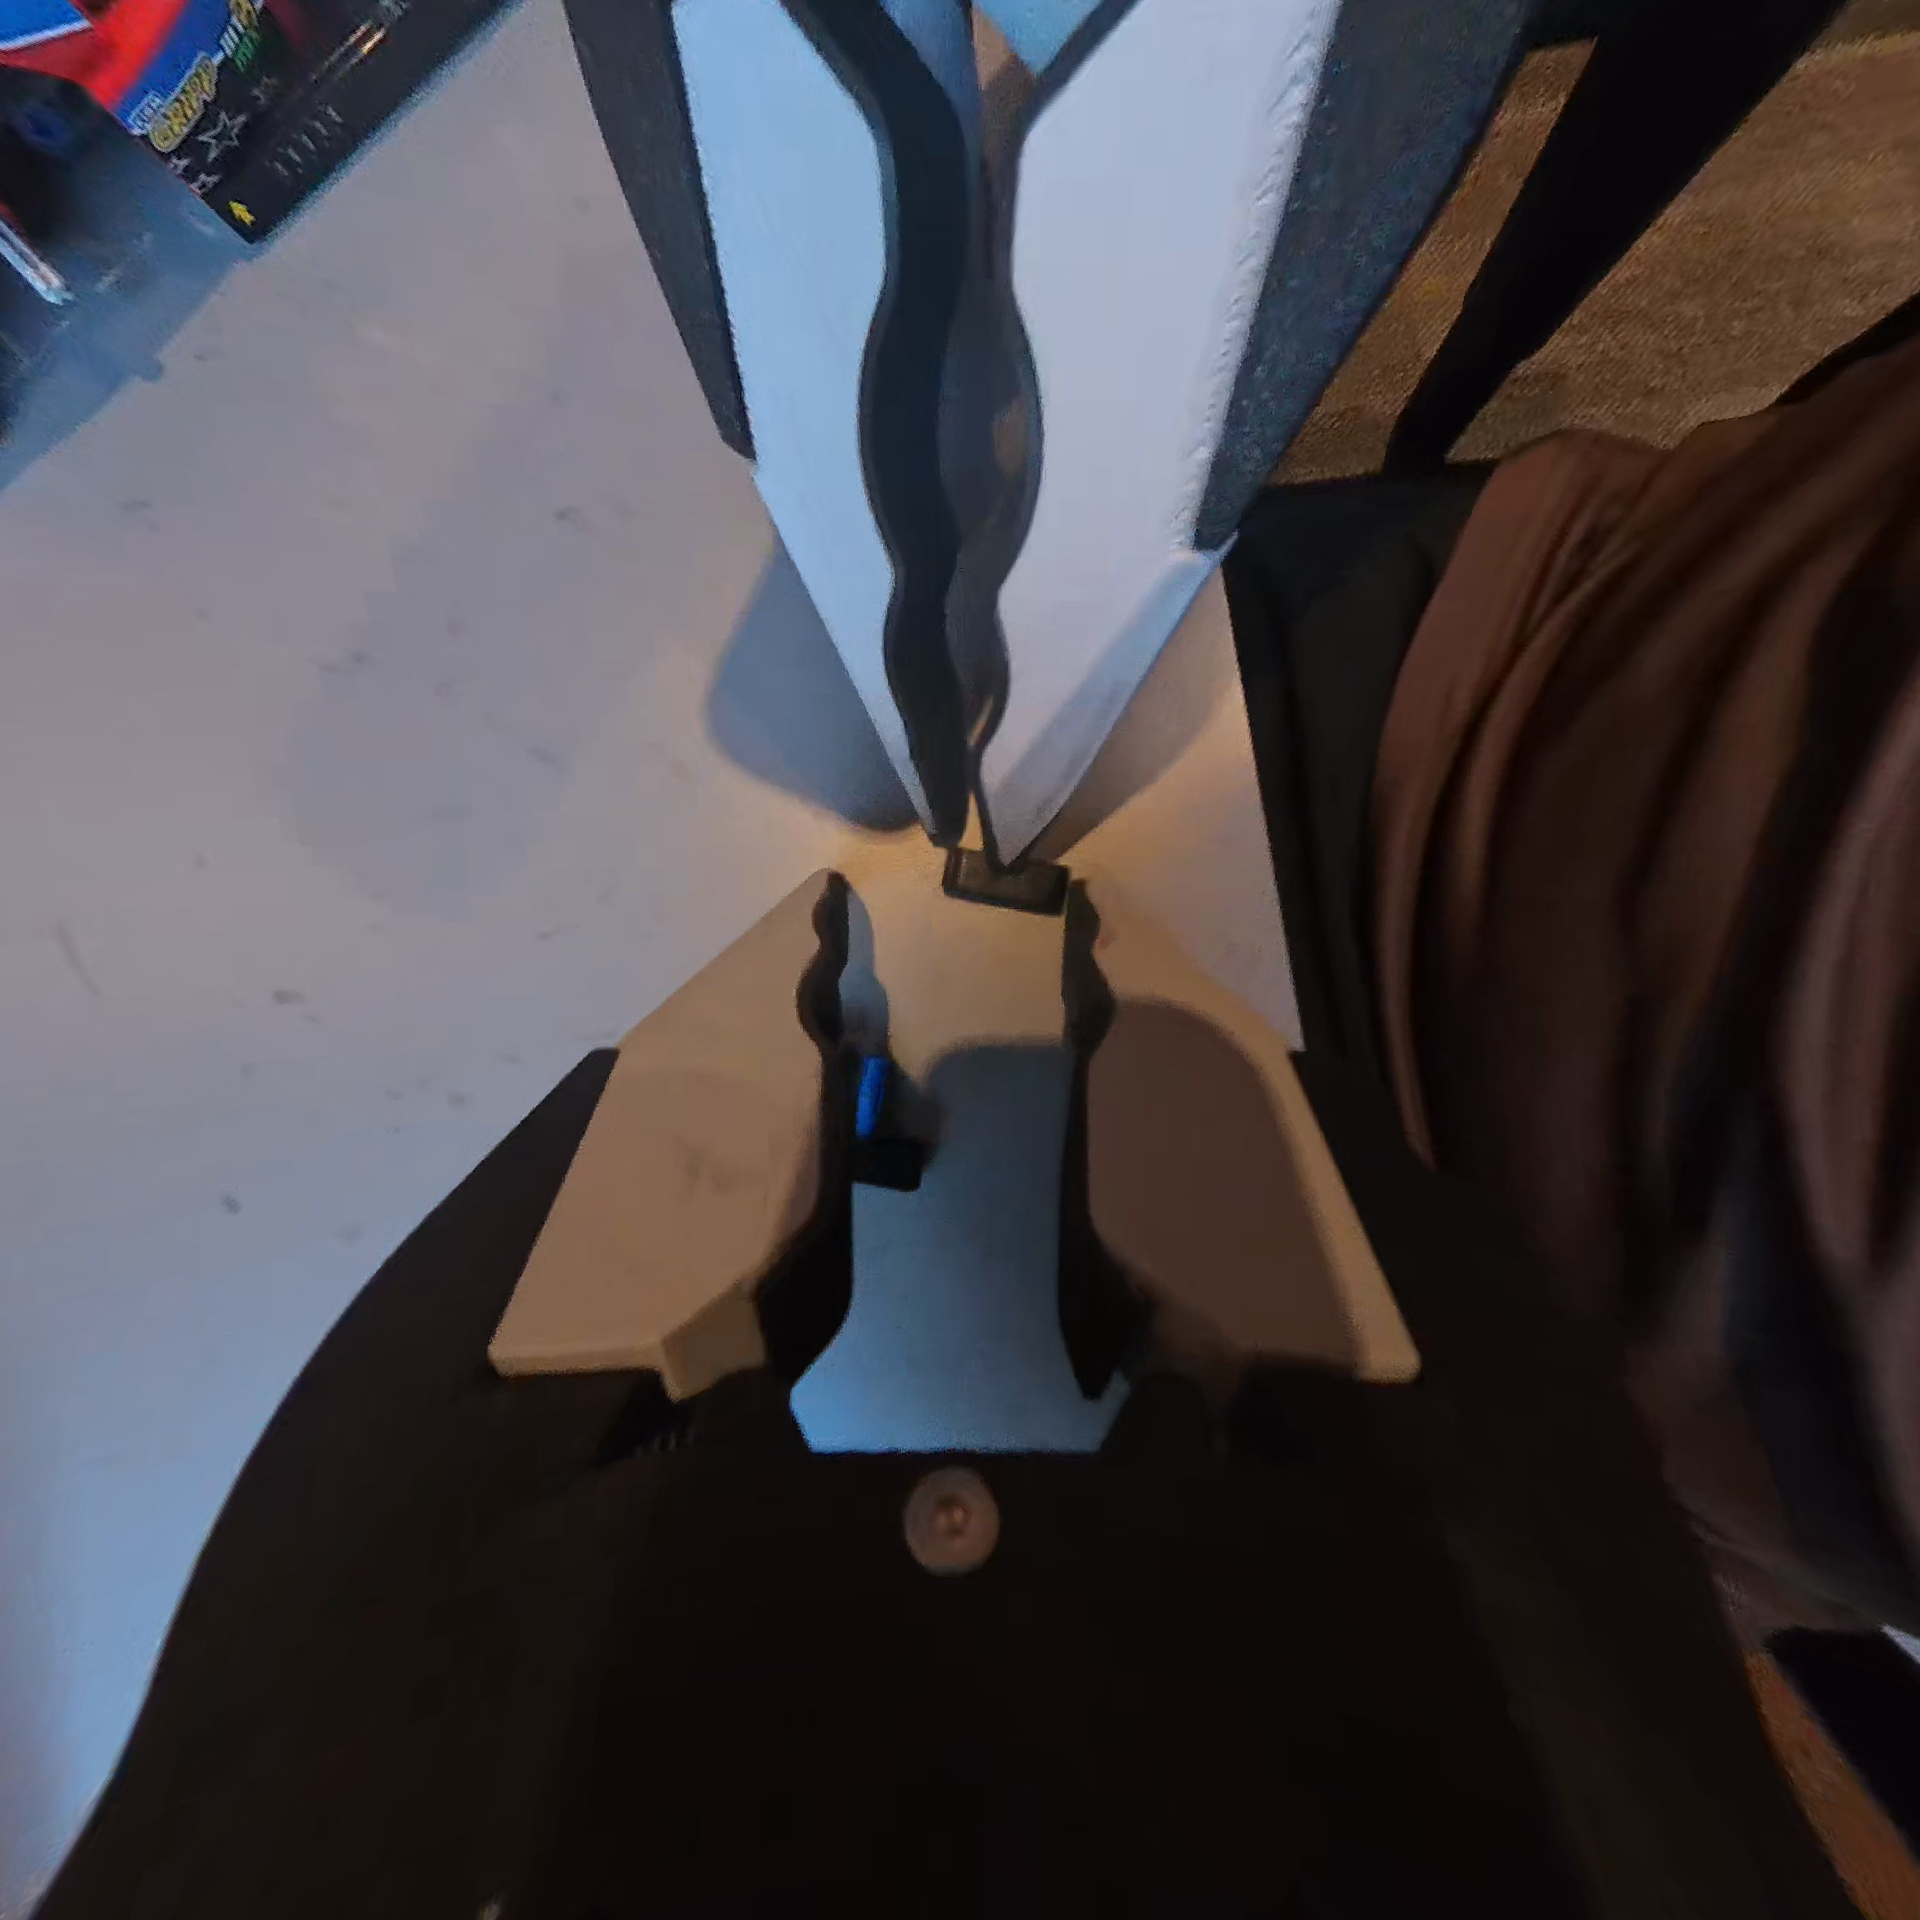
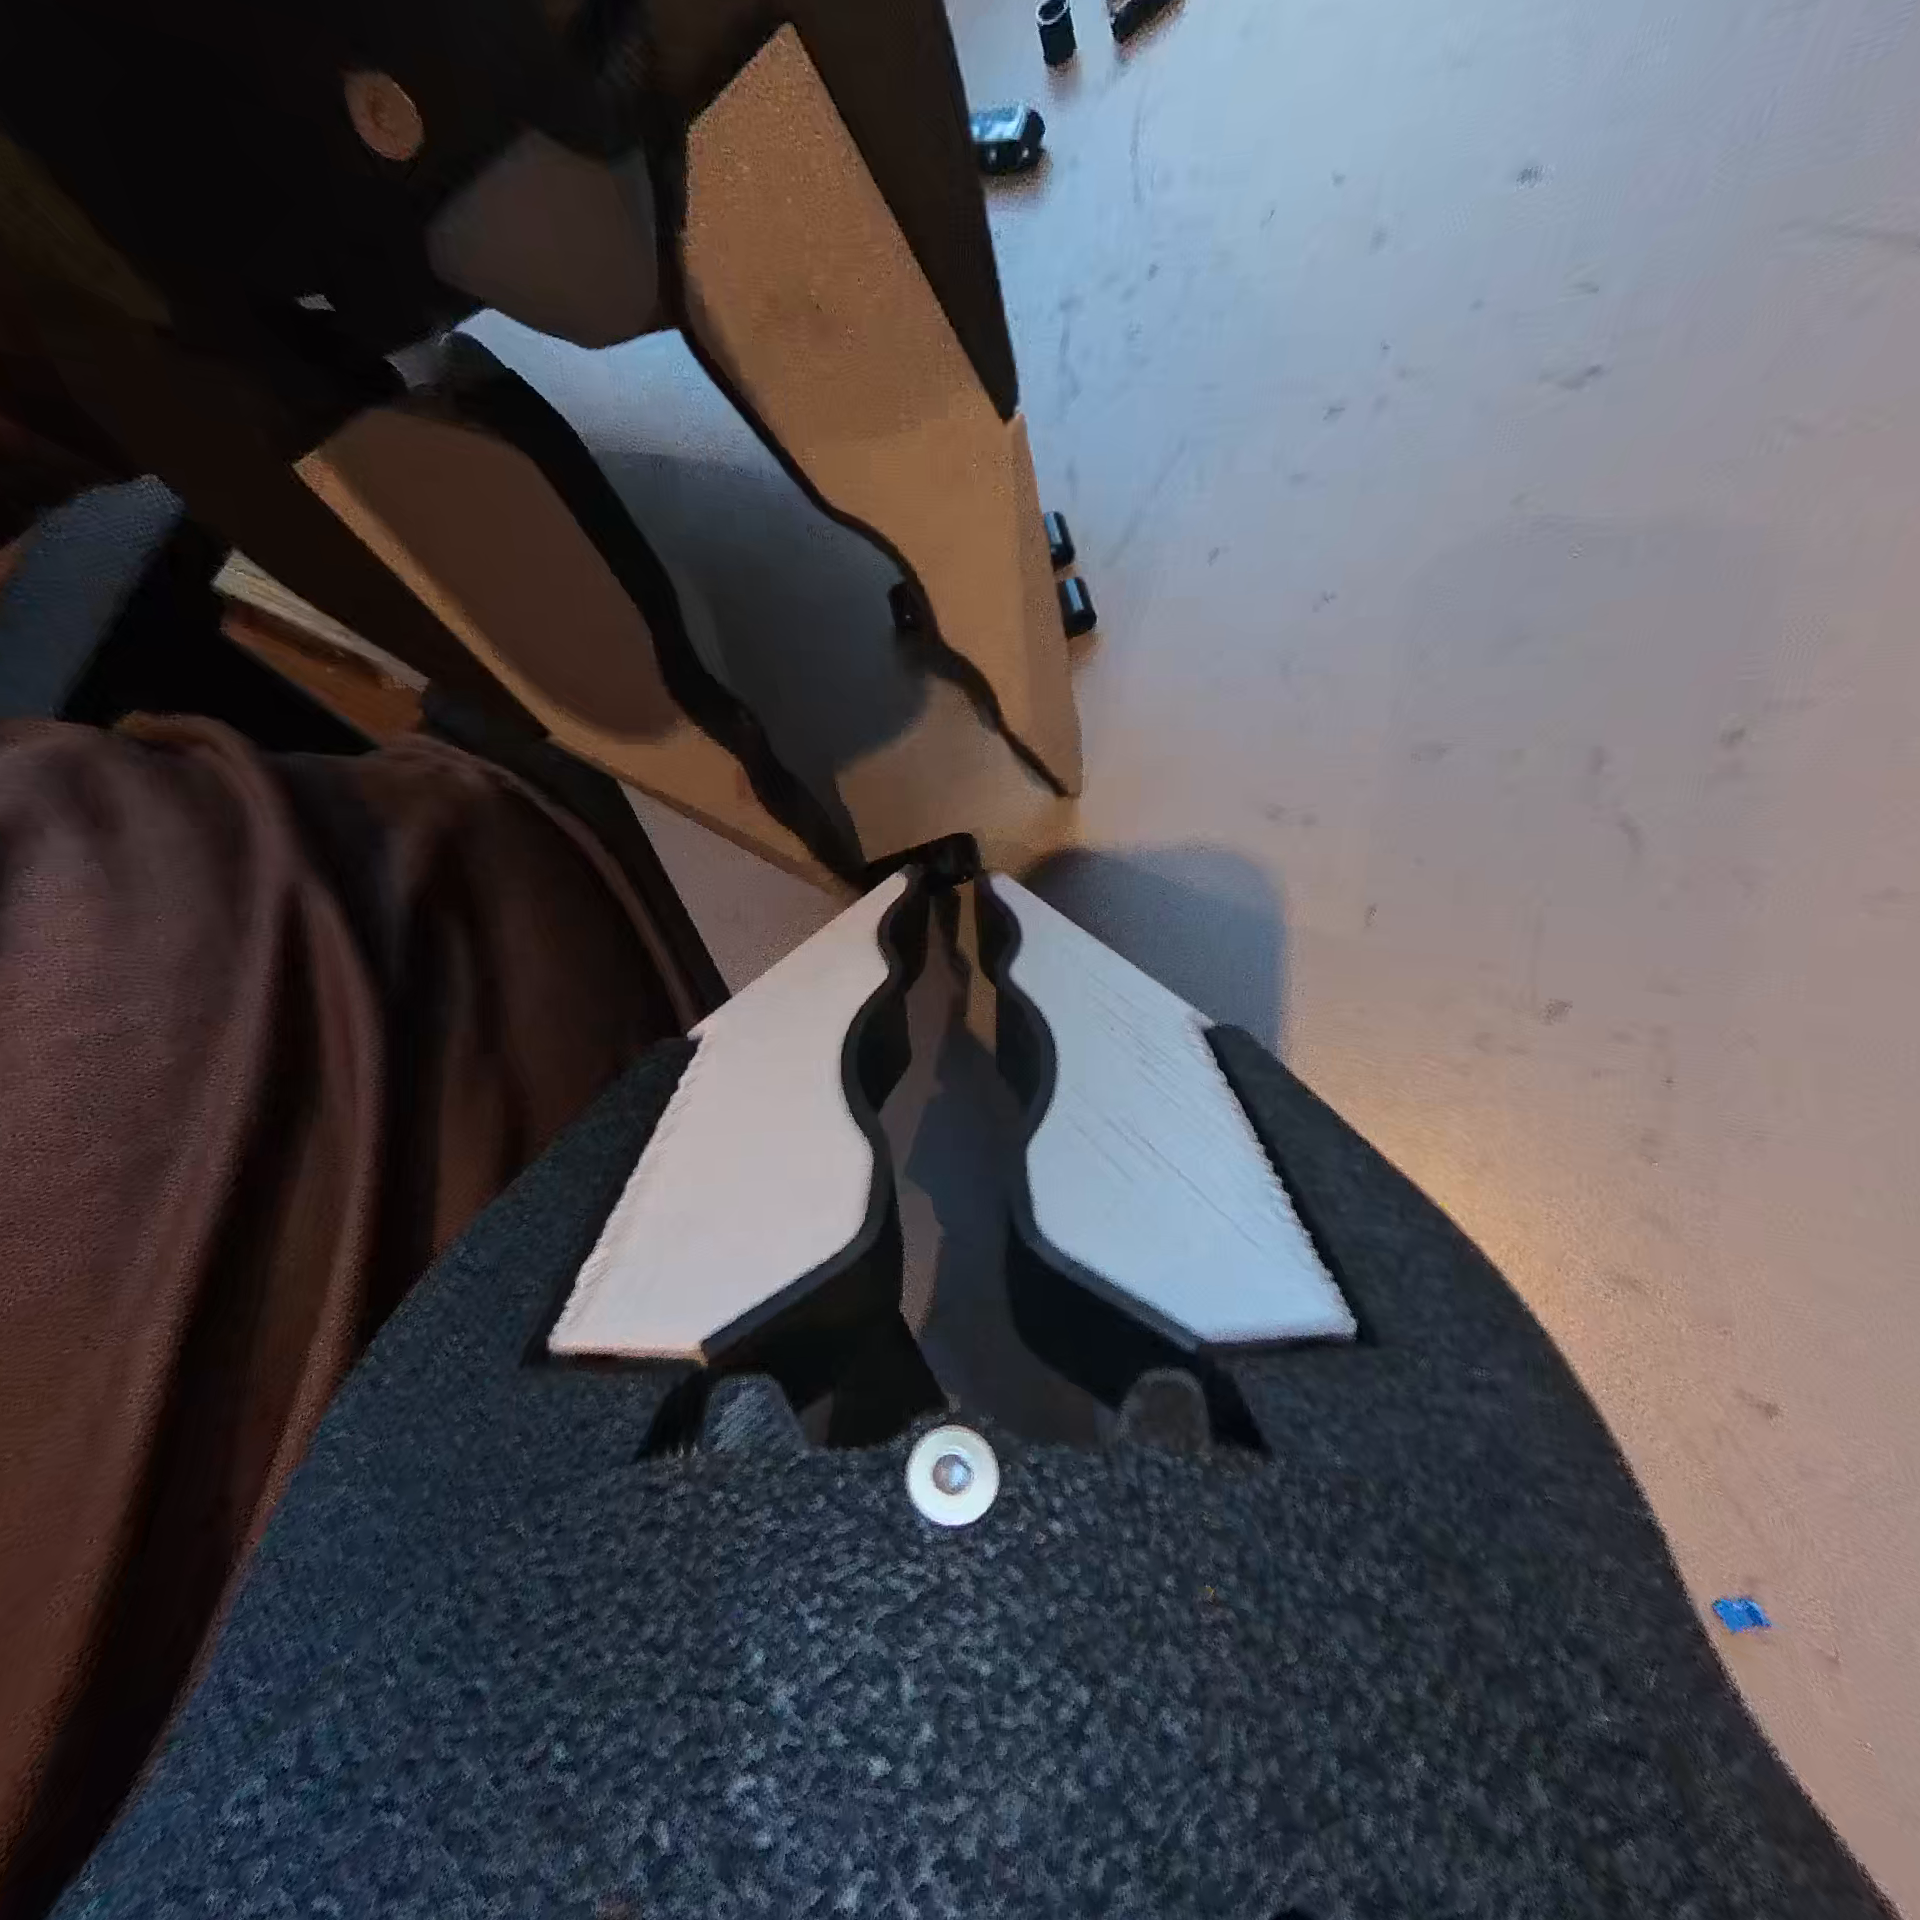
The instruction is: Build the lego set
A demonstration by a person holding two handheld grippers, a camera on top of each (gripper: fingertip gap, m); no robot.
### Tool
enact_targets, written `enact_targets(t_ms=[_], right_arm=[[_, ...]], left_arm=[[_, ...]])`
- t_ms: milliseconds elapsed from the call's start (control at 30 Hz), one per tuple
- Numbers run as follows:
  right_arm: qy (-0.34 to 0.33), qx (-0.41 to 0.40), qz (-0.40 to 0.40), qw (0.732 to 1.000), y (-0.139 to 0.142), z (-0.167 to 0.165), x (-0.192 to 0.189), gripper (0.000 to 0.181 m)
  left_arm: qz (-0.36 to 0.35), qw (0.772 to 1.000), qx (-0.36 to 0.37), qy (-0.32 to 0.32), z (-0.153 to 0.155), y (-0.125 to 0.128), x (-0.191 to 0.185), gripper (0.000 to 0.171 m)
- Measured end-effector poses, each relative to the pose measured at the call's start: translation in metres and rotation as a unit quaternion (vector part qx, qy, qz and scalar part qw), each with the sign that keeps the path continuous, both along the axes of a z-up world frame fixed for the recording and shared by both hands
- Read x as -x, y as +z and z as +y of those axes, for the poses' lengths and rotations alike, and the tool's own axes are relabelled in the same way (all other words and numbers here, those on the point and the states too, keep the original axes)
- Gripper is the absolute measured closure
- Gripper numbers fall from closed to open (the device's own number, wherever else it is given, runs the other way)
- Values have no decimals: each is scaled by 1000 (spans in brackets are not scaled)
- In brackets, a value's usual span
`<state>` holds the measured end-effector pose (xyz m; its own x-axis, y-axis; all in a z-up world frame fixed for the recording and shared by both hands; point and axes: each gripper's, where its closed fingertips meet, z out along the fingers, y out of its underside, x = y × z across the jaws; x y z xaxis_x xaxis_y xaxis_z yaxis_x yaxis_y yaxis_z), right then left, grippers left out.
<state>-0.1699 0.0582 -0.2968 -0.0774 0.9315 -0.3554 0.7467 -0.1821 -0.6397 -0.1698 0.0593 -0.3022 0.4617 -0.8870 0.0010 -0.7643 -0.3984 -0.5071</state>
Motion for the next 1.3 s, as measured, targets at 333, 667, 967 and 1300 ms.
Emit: enact_targets(t_ms=[333, 667, 967, 1300], right_arm=[[29, -33, 23, 999, 15, 1, -6, 160], [67, -117, 2, 991, -3, -8, -2, 152], [64, -116, 20, 991, -4, -8, 4, 157], [92, -168, 17, 981, -2, -5, -4, 157]], left_arm=[[6, 998, -52, 39, -5, 24, 47, 119], [-25, 1000, 6, -7, 5, 0, 56, 113], [-60, 998, 7, 6, 0, 2, 41, 132], [-44, 999, -8, 11, -8, 0, 52, 117]])
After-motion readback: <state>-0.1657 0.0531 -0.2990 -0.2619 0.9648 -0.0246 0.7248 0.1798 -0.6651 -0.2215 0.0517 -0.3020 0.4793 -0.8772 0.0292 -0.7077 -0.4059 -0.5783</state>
